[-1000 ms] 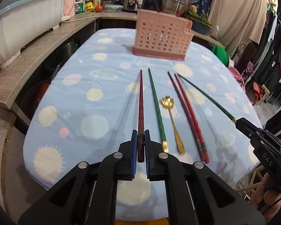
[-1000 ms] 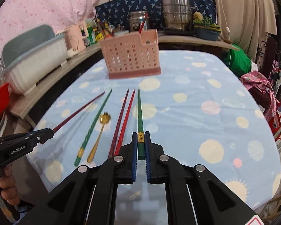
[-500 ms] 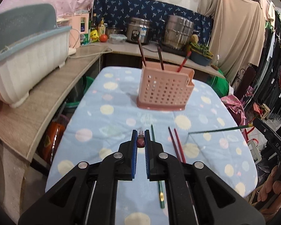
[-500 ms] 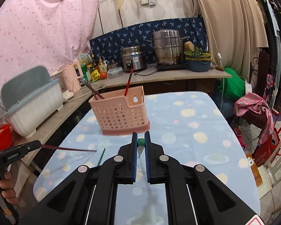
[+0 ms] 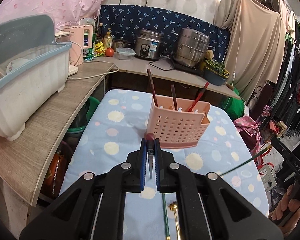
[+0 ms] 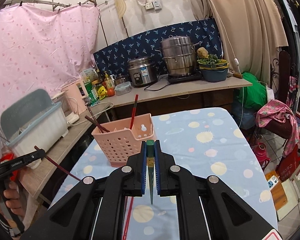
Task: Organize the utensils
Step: 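Lift both chopsticks and lower them into the pink basket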
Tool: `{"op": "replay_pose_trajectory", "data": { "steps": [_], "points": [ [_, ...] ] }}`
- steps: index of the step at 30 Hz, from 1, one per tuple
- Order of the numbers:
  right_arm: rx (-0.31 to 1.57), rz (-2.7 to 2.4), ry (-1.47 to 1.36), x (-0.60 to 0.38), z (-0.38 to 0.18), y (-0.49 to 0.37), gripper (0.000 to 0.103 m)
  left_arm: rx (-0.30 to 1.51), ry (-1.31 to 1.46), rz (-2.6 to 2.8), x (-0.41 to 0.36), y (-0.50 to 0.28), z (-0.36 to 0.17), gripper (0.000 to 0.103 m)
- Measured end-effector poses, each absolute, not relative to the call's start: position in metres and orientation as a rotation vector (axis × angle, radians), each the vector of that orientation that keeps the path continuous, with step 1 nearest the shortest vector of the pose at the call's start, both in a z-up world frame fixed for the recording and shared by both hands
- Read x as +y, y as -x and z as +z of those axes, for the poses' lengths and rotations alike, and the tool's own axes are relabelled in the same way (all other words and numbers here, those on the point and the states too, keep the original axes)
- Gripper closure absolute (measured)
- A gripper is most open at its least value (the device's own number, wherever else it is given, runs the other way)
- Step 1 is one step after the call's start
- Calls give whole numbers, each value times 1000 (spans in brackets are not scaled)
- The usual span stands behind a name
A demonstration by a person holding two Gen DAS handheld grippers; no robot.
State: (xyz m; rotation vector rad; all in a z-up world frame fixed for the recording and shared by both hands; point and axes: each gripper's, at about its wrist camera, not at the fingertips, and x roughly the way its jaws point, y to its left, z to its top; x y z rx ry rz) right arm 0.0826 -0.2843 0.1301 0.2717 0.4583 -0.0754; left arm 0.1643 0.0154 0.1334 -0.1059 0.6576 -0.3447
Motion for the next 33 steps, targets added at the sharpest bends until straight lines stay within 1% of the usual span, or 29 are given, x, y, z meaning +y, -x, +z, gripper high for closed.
{"op": "replay_pose_trajectory", "data": {
  "steps": [10, 15, 23, 33],
  "points": [
    [417, -46, -283, -289, 160, -104, 96, 589, 88, -369, 0, -181, 172, 96],
    [380, -25, -283, -288, 183, -119, 96, 540, 109, -407, -9, -192, 206, 96],
    [286, -16, -286, -291, 223, -150, 96, 408, 113, -420, -34, -209, 263, 96],
    [213, -12, -322, -295, 255, -203, 96, 287, 78, -357, -56, -246, 297, 96]
  ]
}}
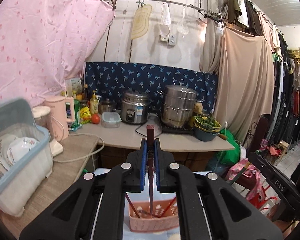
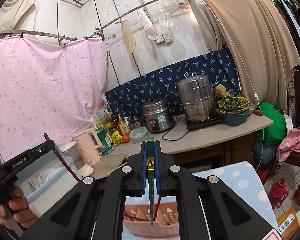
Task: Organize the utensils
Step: 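Lift both chopsticks and lower them into the pink basket, then open both tools to release the chopsticks in the basket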
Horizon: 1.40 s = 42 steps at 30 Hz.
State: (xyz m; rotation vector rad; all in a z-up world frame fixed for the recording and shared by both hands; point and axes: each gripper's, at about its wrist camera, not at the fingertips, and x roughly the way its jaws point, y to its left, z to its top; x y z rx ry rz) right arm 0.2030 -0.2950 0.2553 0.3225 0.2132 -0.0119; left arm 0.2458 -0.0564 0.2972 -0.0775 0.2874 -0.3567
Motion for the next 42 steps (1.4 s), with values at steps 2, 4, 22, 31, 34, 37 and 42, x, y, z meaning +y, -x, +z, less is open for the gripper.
{"op": "replay_pose_trajectory", "data": {
  "steps": [2, 4, 22, 31, 34, 37, 42],
  "points": [
    [212, -9, -323, -293, 257, -214, 96, 275, 61, -342, -61, -254, 299, 96],
    [217, -6, -323, -290, 255, -224, 96, 275, 43, -332, -65, -260, 297, 96],
    [407, -9, -286, -272, 174, -289, 96, 448, 29, -321, -68, -308, 216, 96],
    [423, -40, -260, -270, 163, -290, 82, 476, 35, -309, -66, -311, 202, 89],
    [407, -44, -262, -271, 166, -284, 73, 456, 32, -295, -65, -307, 203, 75],
    [404, -44, -256, -271, 169, -280, 72, 453, 32, -294, -62, -304, 205, 74],
    [403, -43, -256, -272, 170, -268, 72, 453, 27, -288, -60, -299, 206, 72]
  ]
}}
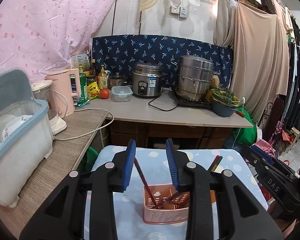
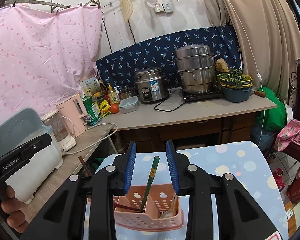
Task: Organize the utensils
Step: 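Open both tools to release the chopsticks in the basket, then move both tools back over the remaining chopsticks and gold spoon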
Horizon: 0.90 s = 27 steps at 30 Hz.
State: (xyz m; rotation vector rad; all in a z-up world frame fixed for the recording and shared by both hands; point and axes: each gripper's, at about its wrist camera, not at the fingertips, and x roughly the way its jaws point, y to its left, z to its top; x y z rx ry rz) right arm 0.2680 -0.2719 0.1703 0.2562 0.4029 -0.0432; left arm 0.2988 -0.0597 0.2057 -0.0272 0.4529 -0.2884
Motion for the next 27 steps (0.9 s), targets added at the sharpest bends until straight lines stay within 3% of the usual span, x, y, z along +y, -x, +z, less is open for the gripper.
{"op": "replay_pose_trajectory", "data": {
  "steps": [14, 27],
  "points": [
    [434, -31, -260, -269, 156, -203, 72, 499, 17, -281, -39, -259, 184, 69],
    [511, -27, -162, -235, 111, -120, 72, 616, -29, -300, -26, -194, 116, 69]
  ]
}}
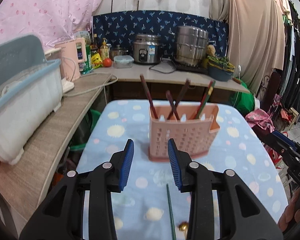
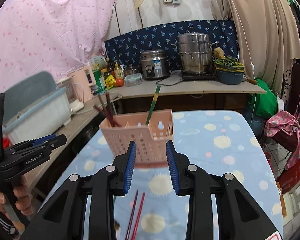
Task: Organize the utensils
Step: 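Move both tools back over the remaining chopsticks and gold spoon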
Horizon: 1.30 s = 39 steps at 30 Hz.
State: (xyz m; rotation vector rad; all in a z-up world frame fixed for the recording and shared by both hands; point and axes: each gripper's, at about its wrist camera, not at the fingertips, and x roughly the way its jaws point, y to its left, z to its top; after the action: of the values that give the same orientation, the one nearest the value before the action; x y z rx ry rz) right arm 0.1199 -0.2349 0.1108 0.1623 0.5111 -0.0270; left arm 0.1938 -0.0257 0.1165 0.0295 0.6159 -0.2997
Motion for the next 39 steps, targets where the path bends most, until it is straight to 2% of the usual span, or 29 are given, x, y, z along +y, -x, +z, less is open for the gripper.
{"op": "replay_pose_trajectory", "data": {
  "steps": [11, 23, 29, 34, 39],
  "points": [
    [656, -45, -79, -197, 40, -48, 72, 763, -42, -300, -12, -137, 44, 69],
    [793, -26, -95, -177, -22, -2, 72, 884, -55, -300, -7, -95, -10, 69],
    [837, 7, -94, -164, -41, 12, 72, 930, -67, -321, -10, -76, -29, 69],
    [852, 35, -85, -153, -47, 14, 72, 942, -63, -339, -13, -67, -33, 63],
    [857, 30, -88, -153, -51, 12, 72, 948, -68, -355, -19, -62, -35, 63]
  ]
}}
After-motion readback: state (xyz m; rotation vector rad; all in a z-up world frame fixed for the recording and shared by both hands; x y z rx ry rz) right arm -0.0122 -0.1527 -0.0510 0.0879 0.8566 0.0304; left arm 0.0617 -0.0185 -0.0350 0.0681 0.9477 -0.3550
